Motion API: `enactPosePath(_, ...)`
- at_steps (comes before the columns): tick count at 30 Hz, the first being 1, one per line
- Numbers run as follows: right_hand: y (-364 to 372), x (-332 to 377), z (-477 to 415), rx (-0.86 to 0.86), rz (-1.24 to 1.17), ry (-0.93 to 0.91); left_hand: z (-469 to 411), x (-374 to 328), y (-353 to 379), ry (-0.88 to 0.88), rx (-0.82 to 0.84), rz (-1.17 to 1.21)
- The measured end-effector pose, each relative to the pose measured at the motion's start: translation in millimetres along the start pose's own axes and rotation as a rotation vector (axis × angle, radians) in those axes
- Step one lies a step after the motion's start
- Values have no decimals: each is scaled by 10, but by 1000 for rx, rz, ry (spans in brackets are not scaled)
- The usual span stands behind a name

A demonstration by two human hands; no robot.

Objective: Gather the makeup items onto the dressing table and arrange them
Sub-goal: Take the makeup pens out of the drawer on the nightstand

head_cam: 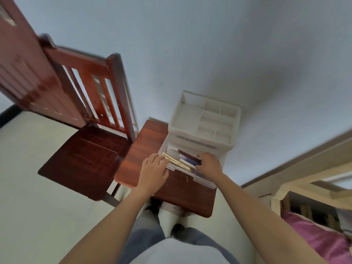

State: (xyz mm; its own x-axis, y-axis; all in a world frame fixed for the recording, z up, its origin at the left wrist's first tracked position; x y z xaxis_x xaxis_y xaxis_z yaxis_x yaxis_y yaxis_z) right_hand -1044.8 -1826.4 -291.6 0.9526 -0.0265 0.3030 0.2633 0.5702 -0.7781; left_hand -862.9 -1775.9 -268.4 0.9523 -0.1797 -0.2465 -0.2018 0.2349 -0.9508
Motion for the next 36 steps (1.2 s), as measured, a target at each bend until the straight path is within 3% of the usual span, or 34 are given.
enactPosePath(11, 3, -22, -114, 54, 120, -47, 14, -58, -3, -12, -25, -47)
enactPosePath(18, -46, -42, -162, 107, 103, -27, -139, -75, -146, 145, -48, -23)
enactPosePath(25, -200, -127, -11, 216, -365, -25, -462, -164, -237, 193, 200, 118)
enactPosePath(30, -272, -247, 399, 231, -868, -17, -735, -273, -99, 235, 520, -15)
enactPosePath(36, -236, -350, 734, 165, -1029, 69, -958, -432, 158, 447, 790, -287)
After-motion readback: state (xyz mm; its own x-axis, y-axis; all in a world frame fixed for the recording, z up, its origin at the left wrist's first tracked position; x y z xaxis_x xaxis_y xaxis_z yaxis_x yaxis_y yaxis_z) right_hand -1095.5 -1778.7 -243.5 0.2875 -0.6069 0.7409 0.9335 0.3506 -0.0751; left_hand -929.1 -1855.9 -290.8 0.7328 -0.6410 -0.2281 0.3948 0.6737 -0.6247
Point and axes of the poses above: each hand's wrist, its own z-axis away from the middle knuckle, its own y-axis out of the palm, x = y × z, the point moved 6 cm from there along -z, towards the middle knuckle, and after that the axes turned 12 degrees about x, right-handed, at the moved point
